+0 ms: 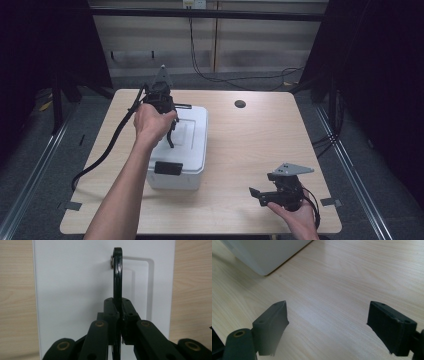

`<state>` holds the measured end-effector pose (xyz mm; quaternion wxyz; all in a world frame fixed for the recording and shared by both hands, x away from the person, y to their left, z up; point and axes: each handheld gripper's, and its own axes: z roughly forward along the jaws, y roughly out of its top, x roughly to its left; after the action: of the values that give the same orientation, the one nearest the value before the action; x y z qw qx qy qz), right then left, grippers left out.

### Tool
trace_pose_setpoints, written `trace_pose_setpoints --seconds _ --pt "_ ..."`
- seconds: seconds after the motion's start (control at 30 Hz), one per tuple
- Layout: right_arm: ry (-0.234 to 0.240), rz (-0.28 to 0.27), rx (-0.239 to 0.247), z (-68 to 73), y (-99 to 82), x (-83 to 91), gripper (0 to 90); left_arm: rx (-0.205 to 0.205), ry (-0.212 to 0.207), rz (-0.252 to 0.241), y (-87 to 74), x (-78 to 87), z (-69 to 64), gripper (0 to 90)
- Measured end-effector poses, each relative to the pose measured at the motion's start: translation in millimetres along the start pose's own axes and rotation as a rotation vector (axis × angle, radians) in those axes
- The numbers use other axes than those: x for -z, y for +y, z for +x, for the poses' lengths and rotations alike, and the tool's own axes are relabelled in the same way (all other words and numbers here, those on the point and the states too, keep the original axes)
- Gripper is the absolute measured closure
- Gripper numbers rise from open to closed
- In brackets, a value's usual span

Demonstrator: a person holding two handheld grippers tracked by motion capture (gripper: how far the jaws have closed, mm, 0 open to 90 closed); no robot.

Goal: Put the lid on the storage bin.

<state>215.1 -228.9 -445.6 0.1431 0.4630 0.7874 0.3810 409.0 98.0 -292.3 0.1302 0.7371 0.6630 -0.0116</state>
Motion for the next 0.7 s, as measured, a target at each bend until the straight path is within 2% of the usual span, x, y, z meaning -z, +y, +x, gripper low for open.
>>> trace_pose_setpoints --seconds 0.13,0.3,0.5,0.6,0.7 --pt "0.000 0.000 -0.001 -0.1 0.0 0.1 15.8 -0.001 0.008 0.014 0.2 -1.6 1.4 84.9" --pt "-0.001 0.000 0.001 -0.1 0.0 -0.3 15.8 0.006 0.007 0.008 -0.1 -3.2 2.9 84.8" --pt "0.000 0.003 0.001 0.1 0.0 -0.5 15.8 0.021 -0.025 0.014 -0.1 -7.4 11.1 84.6" --pt "0.001 0.006 0.001 0.1 0.2 -1.0 15.8 0.020 -0.011 0.006 -0.2 -8.3 9.9 84.5" --pt "0.002 0.006 0.002 -0.1 0.2 -1.1 15.8 0.000 -0.011 0.013 0.7 -8.3 8.1 84.4"
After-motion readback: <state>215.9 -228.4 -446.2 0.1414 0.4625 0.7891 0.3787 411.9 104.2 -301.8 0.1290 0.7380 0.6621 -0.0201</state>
